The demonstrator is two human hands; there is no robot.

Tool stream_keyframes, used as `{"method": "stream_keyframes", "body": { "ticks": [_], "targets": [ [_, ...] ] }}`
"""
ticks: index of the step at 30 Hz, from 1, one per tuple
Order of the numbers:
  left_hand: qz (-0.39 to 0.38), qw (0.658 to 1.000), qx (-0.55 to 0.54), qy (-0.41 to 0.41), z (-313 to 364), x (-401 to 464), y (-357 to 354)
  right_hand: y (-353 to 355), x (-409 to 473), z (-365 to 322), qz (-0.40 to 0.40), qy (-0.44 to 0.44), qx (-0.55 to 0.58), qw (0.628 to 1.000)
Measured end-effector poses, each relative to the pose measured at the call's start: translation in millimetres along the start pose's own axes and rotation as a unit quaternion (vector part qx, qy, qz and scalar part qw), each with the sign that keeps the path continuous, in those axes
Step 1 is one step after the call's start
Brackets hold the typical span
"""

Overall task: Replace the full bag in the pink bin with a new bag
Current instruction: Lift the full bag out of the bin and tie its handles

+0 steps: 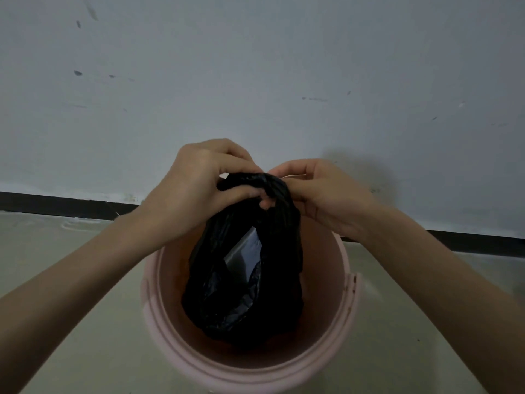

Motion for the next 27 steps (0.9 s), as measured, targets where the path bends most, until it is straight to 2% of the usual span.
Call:
{"method": "stream_keyframes", "body": {
  "ticks": [3, 7, 9, 12, 14, 16, 19, 22, 24, 27],
  "targets": [
    [-0.054, 0.995, 0.04, -0.069, 5.2, -5.2, -3.6, 2.9, -1.7, 1.6, 0.004, -0.019, 0.012, 1.0],
    [0.009, 0.997, 0.028, -0.075, 7.1, -14.0, 10.2, 1.8, -3.6, 1.6, -0.007, -0.019, 0.009, 1.0],
    [0.04, 0.993, 0.067, -0.085, 7.9, -16.3, 15.6, 1.8, -2.4, -7.2, -0.002, 0.016, -0.019, 1.0],
    [0.049, 0.989, 0.094, -0.102, 6.8, -15.8, 21.1, 2.1, 1.1, -33.5, 0.002, 0.111, -0.135, 0.985],
    [0.039, 0.995, 0.045, -0.075, 0.9, -14.2, 26.6, 4.5, 3.7, -42.0, 0.001, 0.129, -0.164, 0.978],
    [0.021, 0.999, -0.02, -0.017, -18.7, -19.1, 29.3, 19.4, 4.4, -35.0, 0.023, 0.105, -0.178, 0.978],
    [-0.032, 0.988, -0.094, 0.12, -72.7, -40.5, 25.4, 64.2, -8.9, -9.3, 0.086, 0.024, -0.22, 0.971],
    [-0.08, 0.964, -0.145, 0.208, -116.6, -65.3, 16.6, 95.6, -31.0, 14.6, 0.119, -0.052, -0.252, 0.959],
    [-0.1, 0.948, -0.171, 0.25, -131.5, -70.3, 13.2, 100.2, -37.7, 17.6, 0.132, -0.062, -0.236, 0.961],
    [-0.1, 0.937, -0.208, 0.262, -132.7, -63.5, 17.6, 98.3, -35.8, 2.5, 0.141, -0.036, -0.225, 0.963]
  ]
}}
Point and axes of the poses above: each hand's wrist, its own x-axis towards the middle knuckle, its own y-axis out of the back of the hand, z = x × y, the point moved 8 cm from there along x, towards the middle knuckle, and after that the axes turned 15 degrees about y, right-handed, at the moved point
